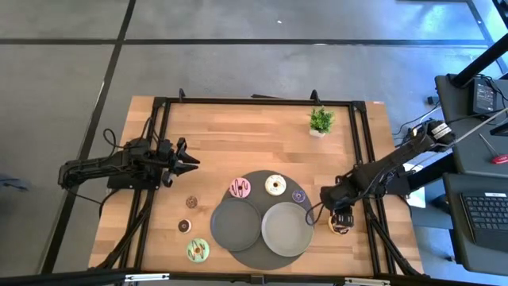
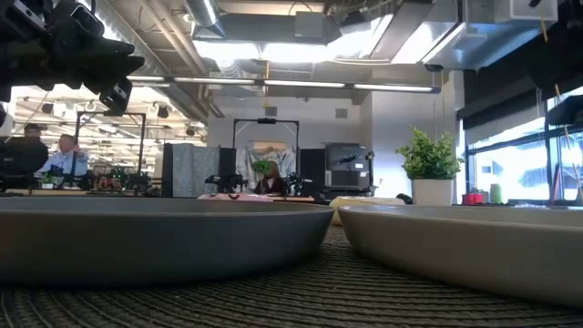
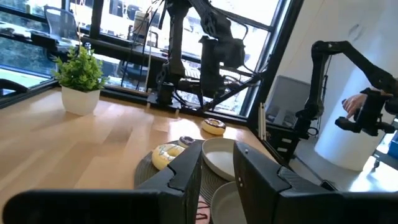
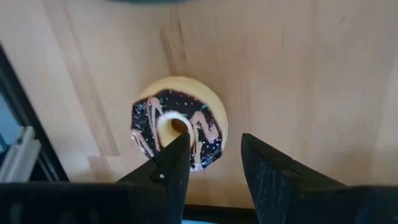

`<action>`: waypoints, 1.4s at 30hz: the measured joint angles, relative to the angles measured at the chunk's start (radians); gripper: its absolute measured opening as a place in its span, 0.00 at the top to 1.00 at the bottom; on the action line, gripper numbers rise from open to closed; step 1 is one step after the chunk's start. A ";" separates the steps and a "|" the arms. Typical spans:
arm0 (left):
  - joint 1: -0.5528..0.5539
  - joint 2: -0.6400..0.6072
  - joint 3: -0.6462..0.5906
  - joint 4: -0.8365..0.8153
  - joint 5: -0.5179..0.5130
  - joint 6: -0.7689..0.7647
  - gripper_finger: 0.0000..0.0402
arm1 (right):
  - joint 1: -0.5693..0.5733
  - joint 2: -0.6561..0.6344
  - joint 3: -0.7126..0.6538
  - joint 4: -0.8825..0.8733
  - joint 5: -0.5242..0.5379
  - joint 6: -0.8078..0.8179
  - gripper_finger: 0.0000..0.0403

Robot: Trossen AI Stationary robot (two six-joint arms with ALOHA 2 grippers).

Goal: Pick & Place donuts
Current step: Put the large black donut on the gray plate

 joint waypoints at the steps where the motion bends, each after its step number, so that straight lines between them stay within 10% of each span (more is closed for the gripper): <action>1: 0.000 0.000 0.000 0.000 0.000 0.000 0.78 | 0.006 0.014 0.000 0.004 0.000 0.000 0.64; 22: 0.000 0.000 0.000 0.000 0.001 0.000 0.78 | 0.084 0.248 -0.001 0.072 -0.009 -0.008 0.65; 34: 0.000 0.000 0.000 0.000 0.000 0.000 0.78 | 0.083 0.258 0.000 0.065 -0.048 -0.001 0.95; 42: 0.000 0.000 0.000 0.000 0.000 0.000 0.78 | 0.051 0.259 0.159 -0.171 -0.101 0.052 0.95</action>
